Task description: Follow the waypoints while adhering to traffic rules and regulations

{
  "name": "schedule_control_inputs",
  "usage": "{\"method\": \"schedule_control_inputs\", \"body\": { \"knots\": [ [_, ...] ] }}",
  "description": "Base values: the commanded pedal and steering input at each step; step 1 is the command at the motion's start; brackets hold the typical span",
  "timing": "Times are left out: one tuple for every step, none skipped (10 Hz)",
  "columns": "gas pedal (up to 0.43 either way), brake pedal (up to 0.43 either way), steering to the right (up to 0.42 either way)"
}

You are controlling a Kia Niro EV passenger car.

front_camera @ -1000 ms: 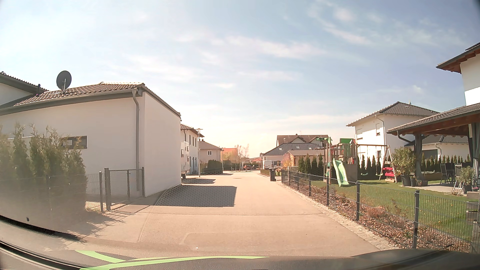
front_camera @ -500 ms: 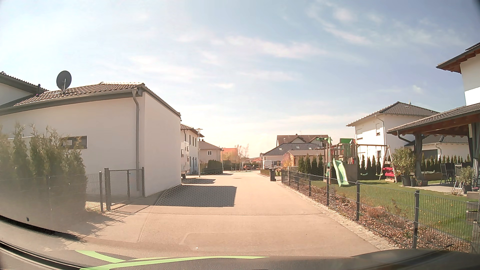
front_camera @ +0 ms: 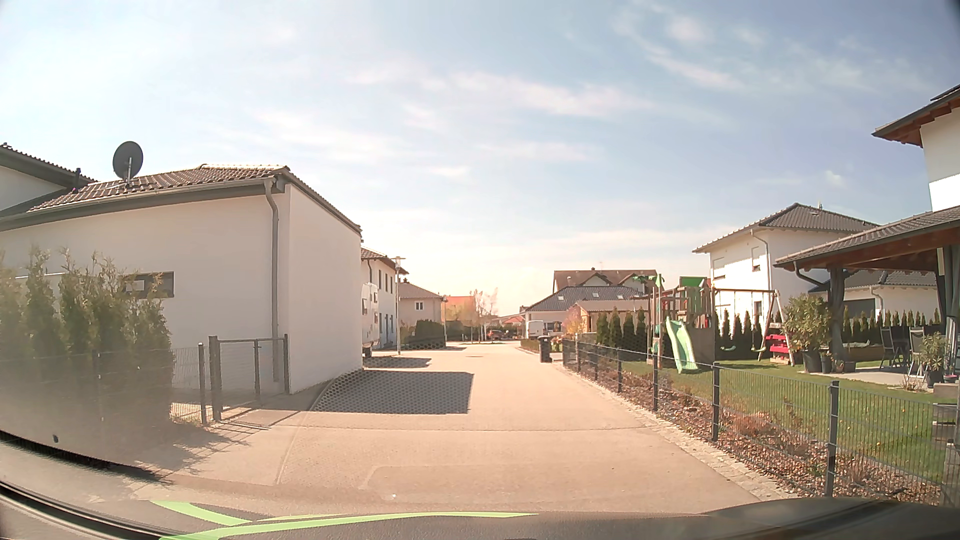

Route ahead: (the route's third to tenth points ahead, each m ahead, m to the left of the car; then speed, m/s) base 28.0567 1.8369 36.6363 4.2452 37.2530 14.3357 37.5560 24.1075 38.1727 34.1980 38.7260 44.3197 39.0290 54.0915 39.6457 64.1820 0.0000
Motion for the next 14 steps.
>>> {"method": "schedule_control_inputs", "body": {
  "knots": [
    [0.0,0.39,0.0],
    [0.0,0.39,0.0],
    [0.0,0.39,0.0],
    [0.0,0.39,0.0],
    [0.0,0.39,0.0],
    [0.0,0.396,0.0],
    [0.0,0.39,0.0],
    [0.0,0.39,0.0],
    [0.0,0.39,0.0],
    [0.0,0.39,0.0],
    [0.0,0.39,0.0],
    [0.0,0.39,0.0],
    [0.0,0.396,0.0],
    [0.0,0.39,0.0]
  ]
}}
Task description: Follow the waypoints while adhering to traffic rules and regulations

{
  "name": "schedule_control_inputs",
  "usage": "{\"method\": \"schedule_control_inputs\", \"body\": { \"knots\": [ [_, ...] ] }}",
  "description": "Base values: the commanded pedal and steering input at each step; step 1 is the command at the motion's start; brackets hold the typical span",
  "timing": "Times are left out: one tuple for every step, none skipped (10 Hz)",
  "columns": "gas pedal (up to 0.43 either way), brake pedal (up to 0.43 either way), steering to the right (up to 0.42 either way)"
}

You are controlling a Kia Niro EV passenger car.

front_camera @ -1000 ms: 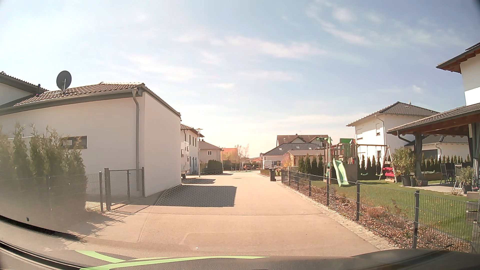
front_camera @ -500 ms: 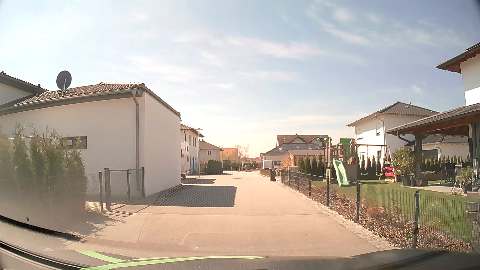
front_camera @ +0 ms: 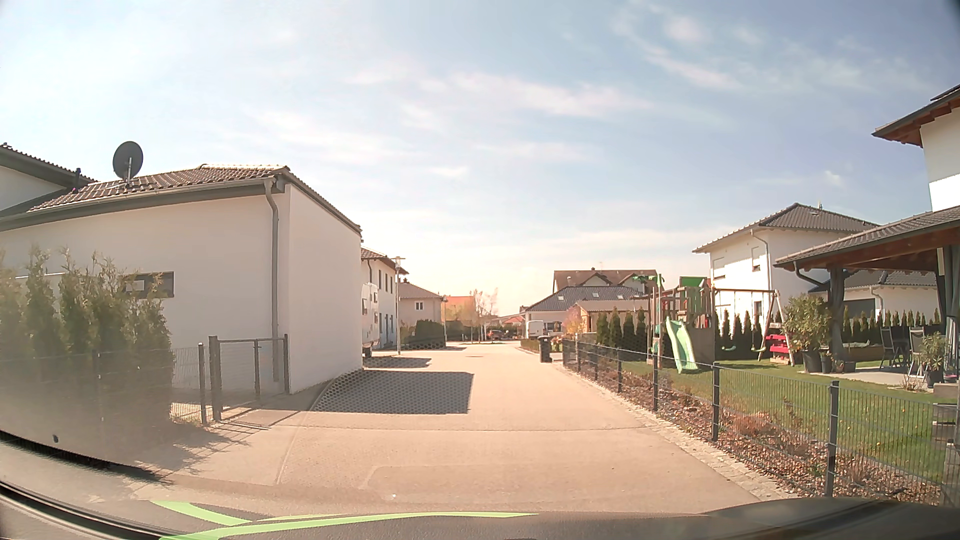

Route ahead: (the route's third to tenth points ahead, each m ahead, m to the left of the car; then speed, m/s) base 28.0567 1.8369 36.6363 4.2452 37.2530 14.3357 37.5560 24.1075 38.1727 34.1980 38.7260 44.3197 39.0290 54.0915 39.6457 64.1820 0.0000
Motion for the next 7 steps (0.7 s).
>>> {"method": "schedule_control_inputs", "body": {
  "knots": [
    [0.0,0.39,0.0],
    [0.0,0.39,0.0],
    [0.0,0.396,0.0],
    [0.0,0.39,0.0],
    [0.0,0.39,0.0],
    [0.0,0.39,0.0],
    [0.0,0.396,0.0]
  ]
}}
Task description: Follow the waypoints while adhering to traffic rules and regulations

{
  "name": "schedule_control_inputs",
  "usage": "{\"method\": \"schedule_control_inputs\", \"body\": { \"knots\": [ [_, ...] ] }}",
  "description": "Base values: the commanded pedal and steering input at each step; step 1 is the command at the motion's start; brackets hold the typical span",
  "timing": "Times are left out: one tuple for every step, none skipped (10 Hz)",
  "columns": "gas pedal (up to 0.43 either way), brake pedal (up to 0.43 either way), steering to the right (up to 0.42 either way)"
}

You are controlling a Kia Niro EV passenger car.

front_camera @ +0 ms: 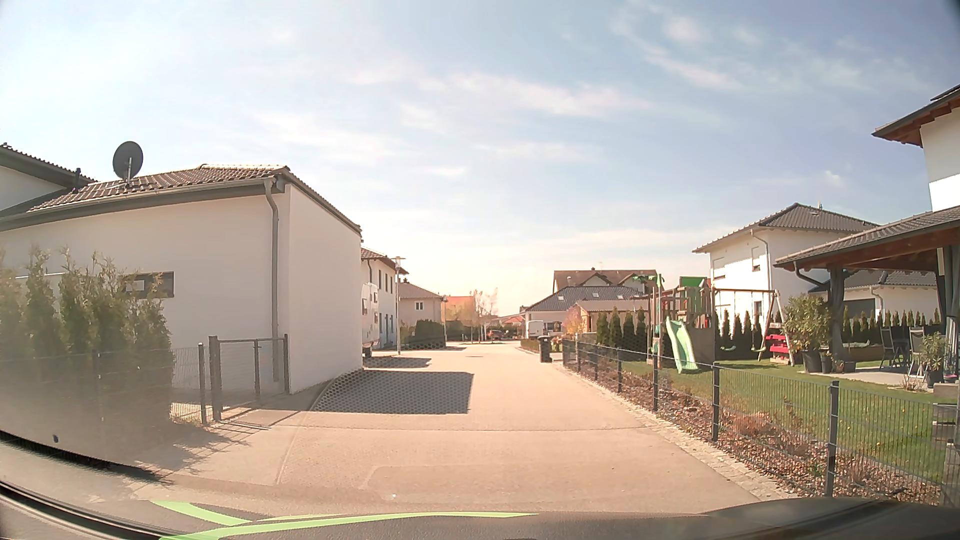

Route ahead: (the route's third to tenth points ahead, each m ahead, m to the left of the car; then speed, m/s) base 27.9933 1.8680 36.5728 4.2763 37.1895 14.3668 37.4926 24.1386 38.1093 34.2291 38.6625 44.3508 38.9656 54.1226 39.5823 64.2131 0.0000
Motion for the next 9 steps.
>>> {"method": "schedule_control_inputs", "body": {
  "knots": [
    [0.0,0.39,0.0],
    [0.0,0.39,0.0],
    [0.0,0.39,0.0],
    [0.0,0.39,0.0],
    [0.0,0.39,0.0],
    [0.0,0.39,0.0],
    [0.0,0.39,0.0],
    [0.0,0.39,0.0],
    [0.0,0.39,0.0]
  ]
}}
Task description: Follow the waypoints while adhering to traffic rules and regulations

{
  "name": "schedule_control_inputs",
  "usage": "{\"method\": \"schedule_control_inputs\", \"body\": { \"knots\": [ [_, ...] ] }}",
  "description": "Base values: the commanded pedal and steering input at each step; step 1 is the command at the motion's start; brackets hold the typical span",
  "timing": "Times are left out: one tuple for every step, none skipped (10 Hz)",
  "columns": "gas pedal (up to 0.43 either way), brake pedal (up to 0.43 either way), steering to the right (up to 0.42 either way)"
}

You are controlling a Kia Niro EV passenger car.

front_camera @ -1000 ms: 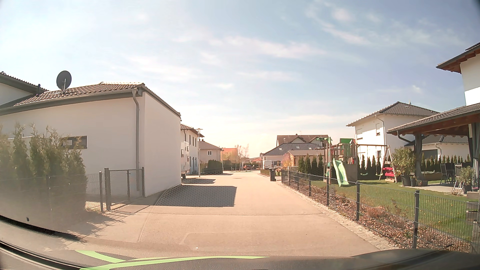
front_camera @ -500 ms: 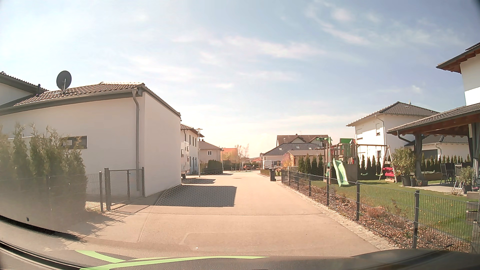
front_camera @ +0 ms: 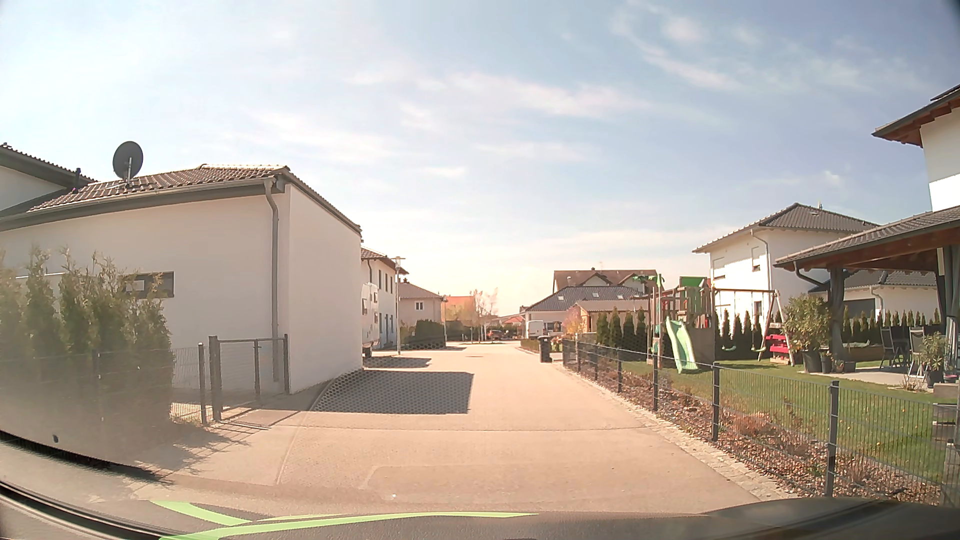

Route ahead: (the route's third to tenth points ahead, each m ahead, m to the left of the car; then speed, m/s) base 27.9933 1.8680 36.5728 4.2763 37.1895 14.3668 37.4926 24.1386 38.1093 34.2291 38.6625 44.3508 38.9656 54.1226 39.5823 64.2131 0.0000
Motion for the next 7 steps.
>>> {"method": "schedule_control_inputs", "body": {
  "knots": [
    [0.0,0.39,0.0],
    [0.0,0.39,0.0],
    [0.0,0.39,0.0],
    [0.0,0.39,0.0],
    [0.0,0.39,0.0],
    [0.0,0.39,0.0],
    [0.0,0.39,0.0]
  ]
}}
